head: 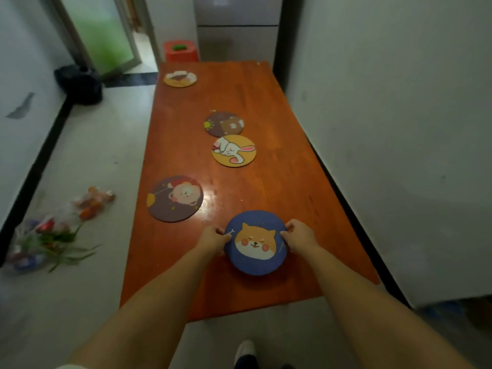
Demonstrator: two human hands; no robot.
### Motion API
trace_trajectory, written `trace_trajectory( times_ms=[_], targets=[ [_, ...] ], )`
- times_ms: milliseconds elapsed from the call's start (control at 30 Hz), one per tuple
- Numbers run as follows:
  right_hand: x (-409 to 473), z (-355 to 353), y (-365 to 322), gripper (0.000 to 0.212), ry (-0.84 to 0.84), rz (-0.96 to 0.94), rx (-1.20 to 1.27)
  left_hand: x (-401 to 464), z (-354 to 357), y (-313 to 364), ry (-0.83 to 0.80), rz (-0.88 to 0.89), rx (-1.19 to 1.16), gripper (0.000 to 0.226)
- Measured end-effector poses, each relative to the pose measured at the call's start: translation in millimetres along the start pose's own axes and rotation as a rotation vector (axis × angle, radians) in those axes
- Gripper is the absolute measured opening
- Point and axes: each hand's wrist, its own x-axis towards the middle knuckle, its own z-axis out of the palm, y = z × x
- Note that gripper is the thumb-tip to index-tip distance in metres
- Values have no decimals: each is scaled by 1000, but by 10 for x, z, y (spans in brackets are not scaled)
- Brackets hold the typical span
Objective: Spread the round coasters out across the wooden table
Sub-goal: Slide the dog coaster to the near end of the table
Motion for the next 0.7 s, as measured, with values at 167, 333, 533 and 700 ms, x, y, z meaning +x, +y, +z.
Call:
trace_trajectory(
  times_ms=[167, 333, 533, 700],
  targets=[
    [102, 153, 15, 15, -110, -21, -67, -19, 11, -205, 50, -103, 25, 43],
    [142, 296, 99, 28, -180, -62, -137, -6, 78, -335, 118, -87, 205, 43],
    [159, 271, 139, 23, -182, -144, -319, -51, 185, -390, 196, -26, 342, 21],
    [208, 47, 63, 50, -149, -116, -360, -12, 104, -257, 236, -50, 375, 44]
  ],
)
